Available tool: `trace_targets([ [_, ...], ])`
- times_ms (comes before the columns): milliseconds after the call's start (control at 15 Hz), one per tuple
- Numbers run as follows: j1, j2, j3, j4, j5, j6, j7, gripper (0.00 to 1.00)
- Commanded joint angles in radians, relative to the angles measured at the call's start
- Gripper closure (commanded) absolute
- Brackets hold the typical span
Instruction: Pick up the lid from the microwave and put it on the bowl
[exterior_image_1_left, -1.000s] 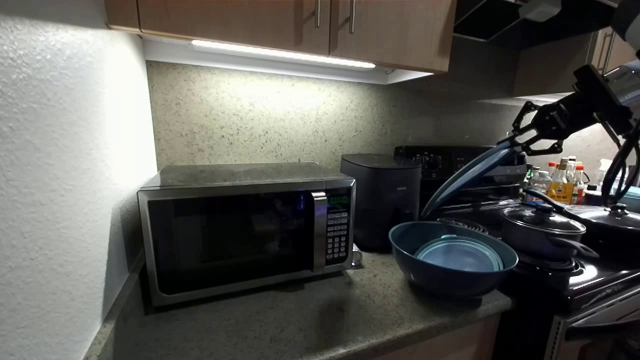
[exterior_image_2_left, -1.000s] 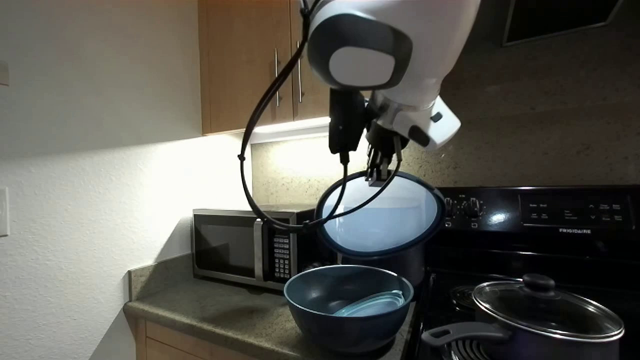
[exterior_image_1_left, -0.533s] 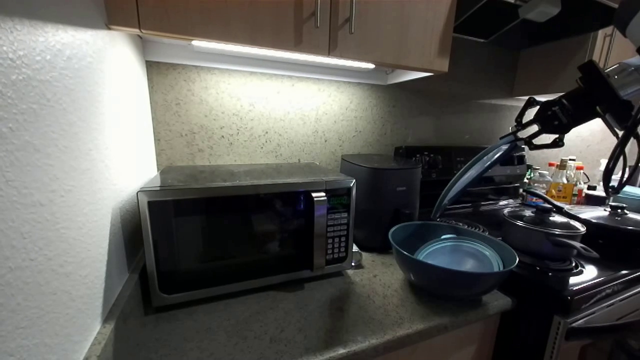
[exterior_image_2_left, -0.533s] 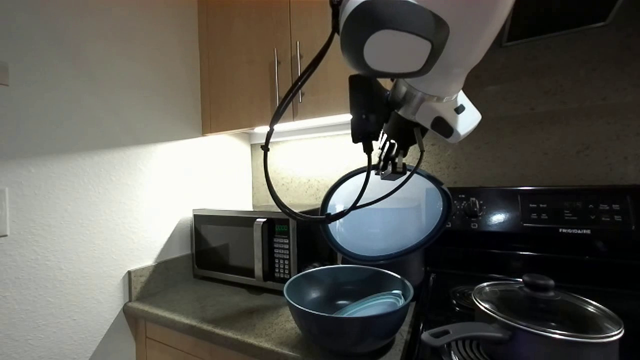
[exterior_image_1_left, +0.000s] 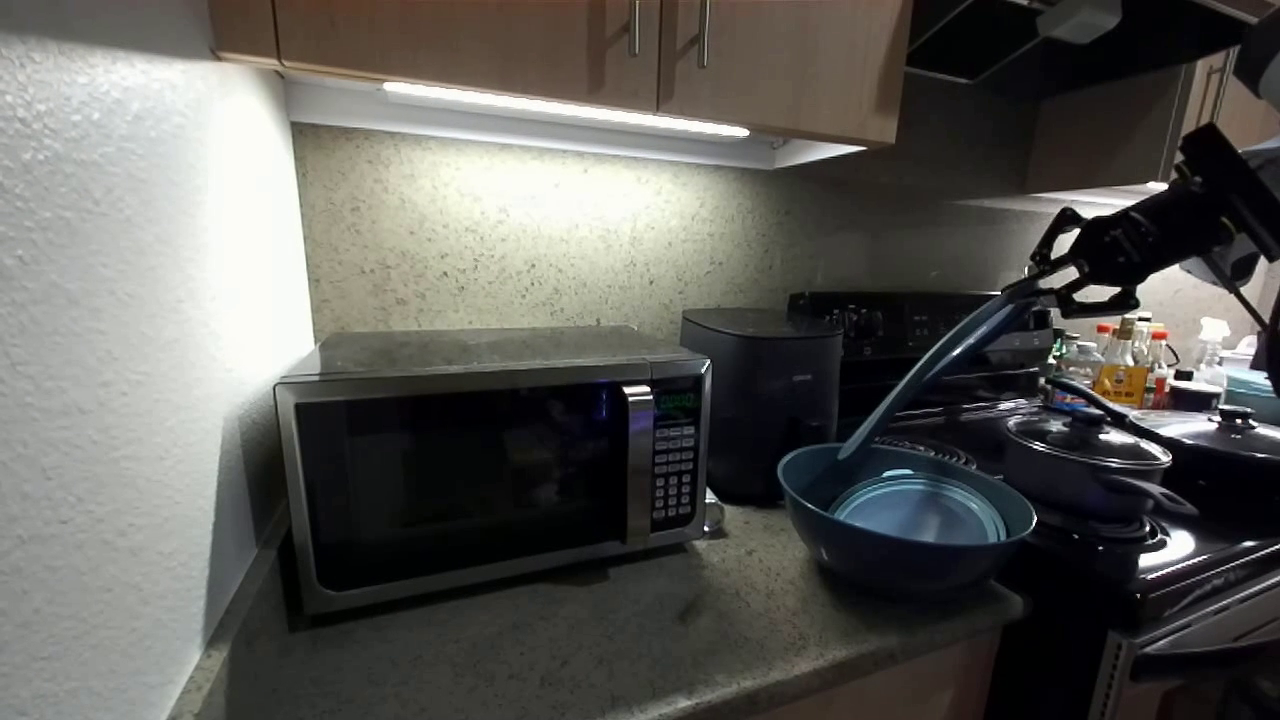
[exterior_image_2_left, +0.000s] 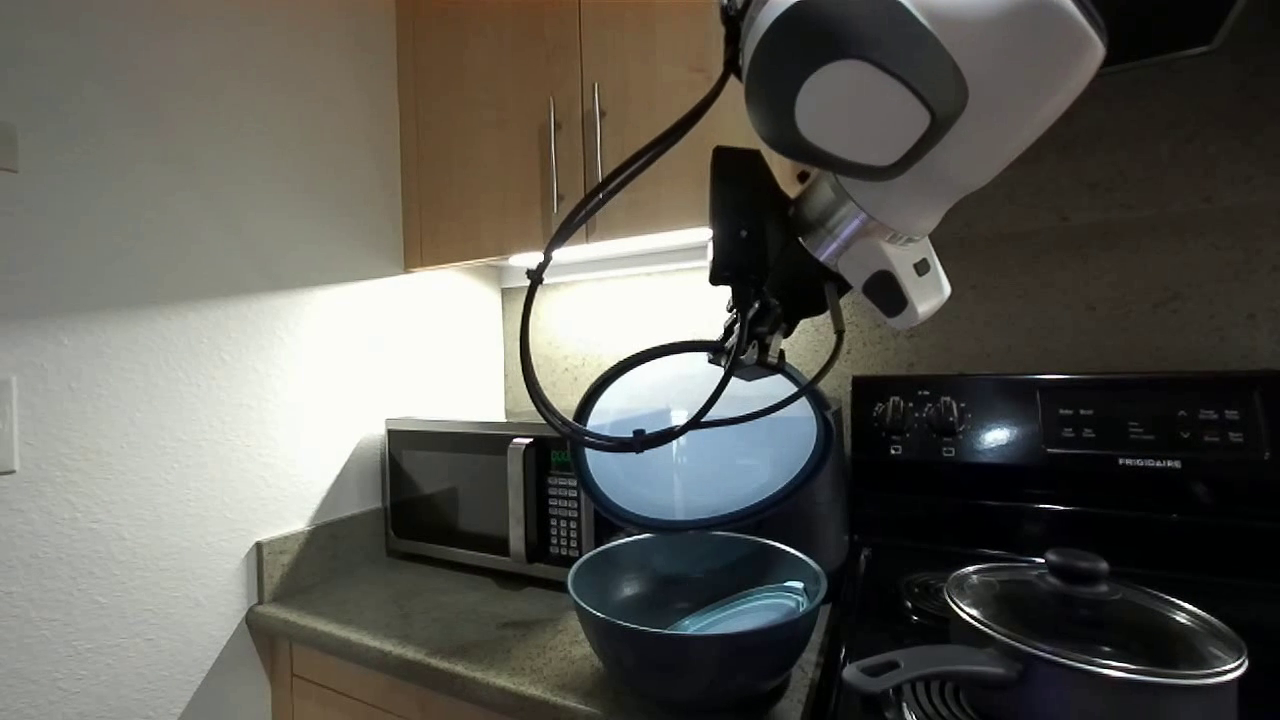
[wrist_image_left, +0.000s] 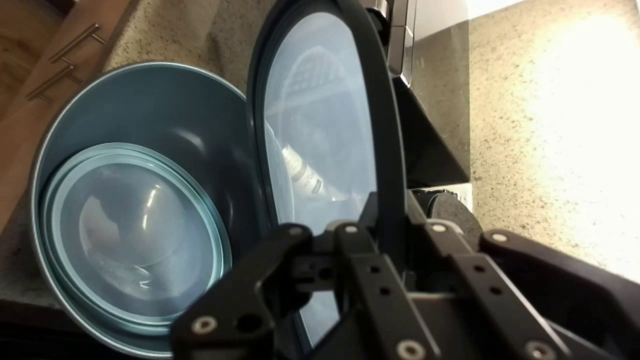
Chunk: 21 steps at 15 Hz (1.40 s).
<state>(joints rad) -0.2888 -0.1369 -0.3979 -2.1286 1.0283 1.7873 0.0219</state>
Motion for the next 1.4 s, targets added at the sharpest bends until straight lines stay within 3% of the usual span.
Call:
trace_targets([
  [0, -0.023, 0.015, 0.016, 0.011, 0.001, -0.011, -0.001, 0.89],
  [67, -0.025, 0.023, 0.016, 0.016, 0.001, -0.014, -0.001, 0.89],
  [133, -0.025, 0.028, 0.016, 0.020, 0.001, -0.015, -0.001, 0.97],
  [467, -0.041, 0.082, 0.002, 0.032, -0.018, -0.029, -0.116, 0.97],
  [800, -0.059, 0.195, -0.001, 0.077, -0.039, -0.131, -0.231, 0.97],
  [933, -0.070, 0.200, -0.006, 0.067, -0.096, -0.075, -0.289, 0.97],
  [1000, -0.058, 0.190, 0.009, 0.050, -0.055, -0.072, -0.233, 0.89],
  [1133, -0.069, 0.206, 0.006, 0.057, -0.076, -0.071, -0.267, 0.89],
  [1200, -0.074, 0.207, 0.004, 0.059, -0.079, -0.071, -0.272, 0.97],
  [1333, -0.092, 0.159, -0.005, 0.000, 0.065, -0.085, -0.304, 0.97],
])
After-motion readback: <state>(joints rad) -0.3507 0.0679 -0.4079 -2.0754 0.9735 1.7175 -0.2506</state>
